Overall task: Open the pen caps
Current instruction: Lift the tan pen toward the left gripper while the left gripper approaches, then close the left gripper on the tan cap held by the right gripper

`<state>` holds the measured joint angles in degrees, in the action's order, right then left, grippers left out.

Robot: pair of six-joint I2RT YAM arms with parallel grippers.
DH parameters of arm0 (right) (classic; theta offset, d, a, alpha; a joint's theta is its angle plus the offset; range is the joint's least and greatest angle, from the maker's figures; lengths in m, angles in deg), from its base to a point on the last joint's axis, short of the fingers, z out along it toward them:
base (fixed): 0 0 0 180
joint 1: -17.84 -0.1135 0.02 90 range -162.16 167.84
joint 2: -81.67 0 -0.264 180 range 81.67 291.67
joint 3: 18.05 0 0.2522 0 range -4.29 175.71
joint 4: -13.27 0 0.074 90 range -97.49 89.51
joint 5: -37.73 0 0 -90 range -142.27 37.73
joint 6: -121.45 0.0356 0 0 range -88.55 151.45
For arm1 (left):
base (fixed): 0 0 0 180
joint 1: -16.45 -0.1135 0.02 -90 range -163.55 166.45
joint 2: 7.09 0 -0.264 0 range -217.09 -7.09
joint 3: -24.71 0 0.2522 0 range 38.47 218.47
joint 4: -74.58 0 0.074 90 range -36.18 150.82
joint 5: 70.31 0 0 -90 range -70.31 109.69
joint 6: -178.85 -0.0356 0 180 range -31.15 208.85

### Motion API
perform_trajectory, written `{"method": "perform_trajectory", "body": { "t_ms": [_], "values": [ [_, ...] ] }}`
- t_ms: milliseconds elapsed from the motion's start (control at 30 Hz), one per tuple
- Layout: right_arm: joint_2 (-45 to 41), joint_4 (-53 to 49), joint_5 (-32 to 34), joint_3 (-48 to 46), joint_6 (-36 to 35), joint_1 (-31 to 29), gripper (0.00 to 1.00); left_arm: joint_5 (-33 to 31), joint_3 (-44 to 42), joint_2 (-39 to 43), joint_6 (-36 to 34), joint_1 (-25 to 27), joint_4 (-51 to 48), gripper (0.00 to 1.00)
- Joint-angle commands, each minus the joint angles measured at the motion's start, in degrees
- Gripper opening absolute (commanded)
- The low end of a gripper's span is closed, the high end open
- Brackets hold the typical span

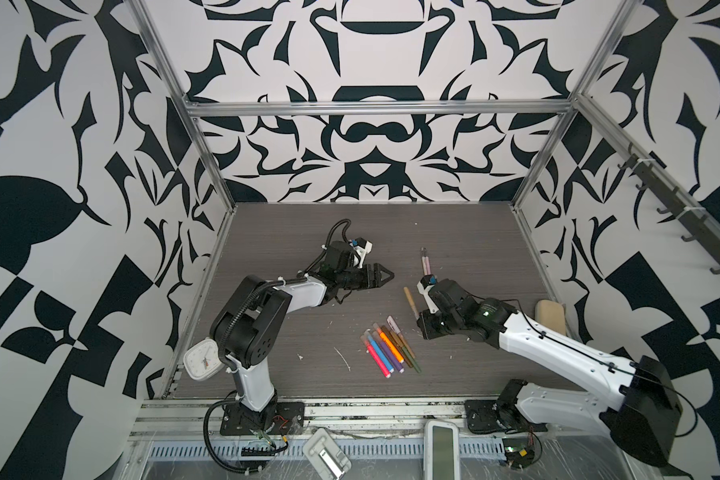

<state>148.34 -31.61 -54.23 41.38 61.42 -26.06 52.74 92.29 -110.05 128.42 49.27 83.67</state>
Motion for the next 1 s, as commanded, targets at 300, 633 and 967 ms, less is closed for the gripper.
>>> {"method": "perform_trajectory", "body": {
  "t_ms": [300,633,967],
  "values": [
    [6.0,7.0,9.0,6.2,-2.5,0.2,0.0,13.9,-0.6,-6.3,20.0,1.7,24.0,0.5],
    [5.9,8.6,8.6,5.6,-3.0,0.3,0.0,15.9,-0.4,-12.4,31.0,1.7,38.4,0.4],
    [7.2,8.9,7.0,5.6,-2.5,0.2,0.0,15.9,-0.2,-11.8,29.5,1.7,36.1,0.23]
  ]
}}
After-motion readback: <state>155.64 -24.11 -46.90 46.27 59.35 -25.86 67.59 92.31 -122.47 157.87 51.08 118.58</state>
